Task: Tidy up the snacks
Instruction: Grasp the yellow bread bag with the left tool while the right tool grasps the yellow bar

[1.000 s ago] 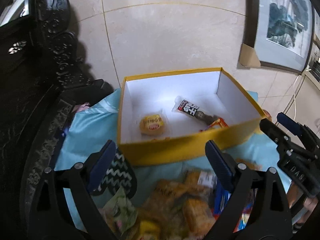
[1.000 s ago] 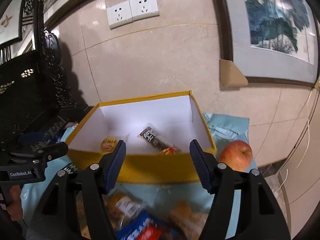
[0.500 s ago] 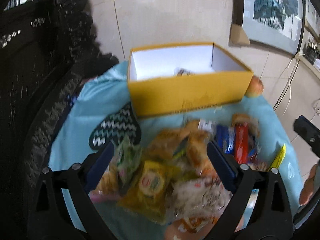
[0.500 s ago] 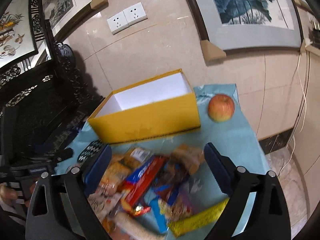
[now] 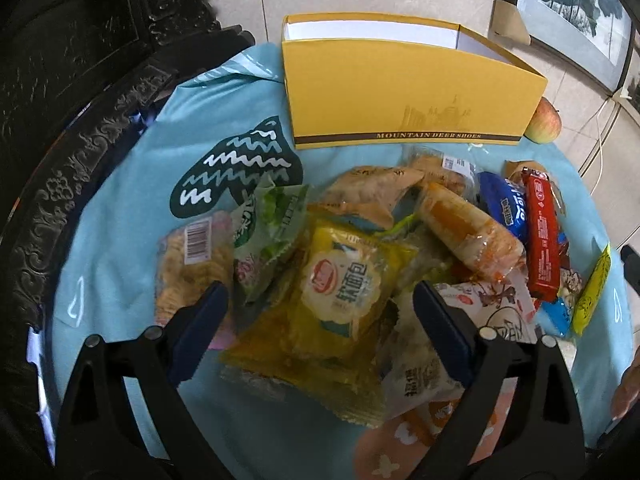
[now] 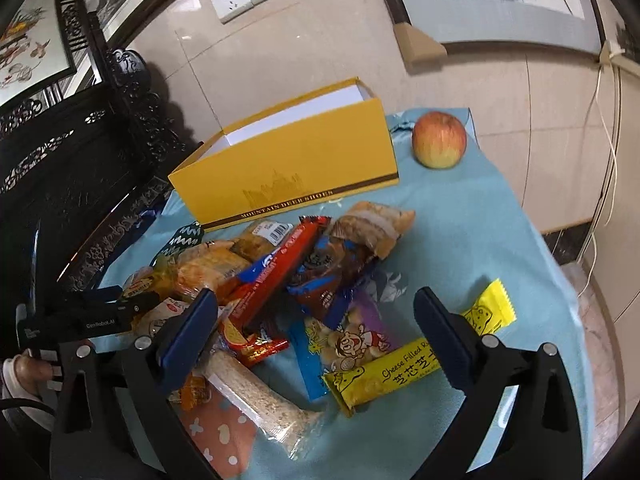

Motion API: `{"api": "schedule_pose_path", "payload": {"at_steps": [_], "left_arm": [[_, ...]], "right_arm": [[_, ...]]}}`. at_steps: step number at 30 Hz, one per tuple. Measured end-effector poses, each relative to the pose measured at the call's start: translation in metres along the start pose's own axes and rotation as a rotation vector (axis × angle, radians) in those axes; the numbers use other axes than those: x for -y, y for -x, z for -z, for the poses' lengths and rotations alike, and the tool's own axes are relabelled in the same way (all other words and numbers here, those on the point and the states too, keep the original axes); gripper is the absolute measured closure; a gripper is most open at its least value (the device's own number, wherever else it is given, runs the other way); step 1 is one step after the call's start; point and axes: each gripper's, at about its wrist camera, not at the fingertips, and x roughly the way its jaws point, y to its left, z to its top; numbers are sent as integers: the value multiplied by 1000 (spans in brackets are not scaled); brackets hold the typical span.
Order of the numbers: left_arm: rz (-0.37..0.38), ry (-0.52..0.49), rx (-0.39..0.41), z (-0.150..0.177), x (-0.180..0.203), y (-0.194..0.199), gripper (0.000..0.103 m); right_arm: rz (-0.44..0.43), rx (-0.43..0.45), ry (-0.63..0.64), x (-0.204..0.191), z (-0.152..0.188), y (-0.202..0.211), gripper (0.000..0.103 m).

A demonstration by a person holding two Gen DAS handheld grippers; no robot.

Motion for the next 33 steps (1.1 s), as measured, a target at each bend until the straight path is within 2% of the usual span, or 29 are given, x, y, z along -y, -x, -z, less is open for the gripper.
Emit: {"api": "schedule_pose_path", "payload": {"at_steps": [1,2,4,6,10,18,21,23,25,27,31,33], "left_arm": [[17,10,0,0,0,-2,35],[25,13,-22,1,-1,-7,48],[42,18,-45,3,0,-14,56],[29,-2,-14,8,4,-9,60],[38,2,-2,16,5,0,62],[61,63,45,28,-11,33,63],[81,73,61,31,-13,44,63],[83,76,69,35,-14,51,62],[84,72,65,40,-13,54,62],[86,67,63,45,-12,57,62],[94,64,61,50,-11,58,62],[99,59,57,52,-10,58,62]], "right_arm": [[1,-11,-7,3,1,-3,4],[7,-21,-7,4,2,-4,4],[31,-48,-1,7,1,-5,4],[59,-88,5,9,3,-10,3],[134,-165,-23,17,7,-20,3],[202,-180,-54,29,14,3,3],[254,-201,-111,38,17,2,3],[254,-215,-155,38,18,-3,3],[263,-224,-161,35,18,-9,9],[281,-253,-159,31,17,-18,22],[322,-277,-160,29,17,-29,28],[343,-280,-146,28,16,-31,40]]}}
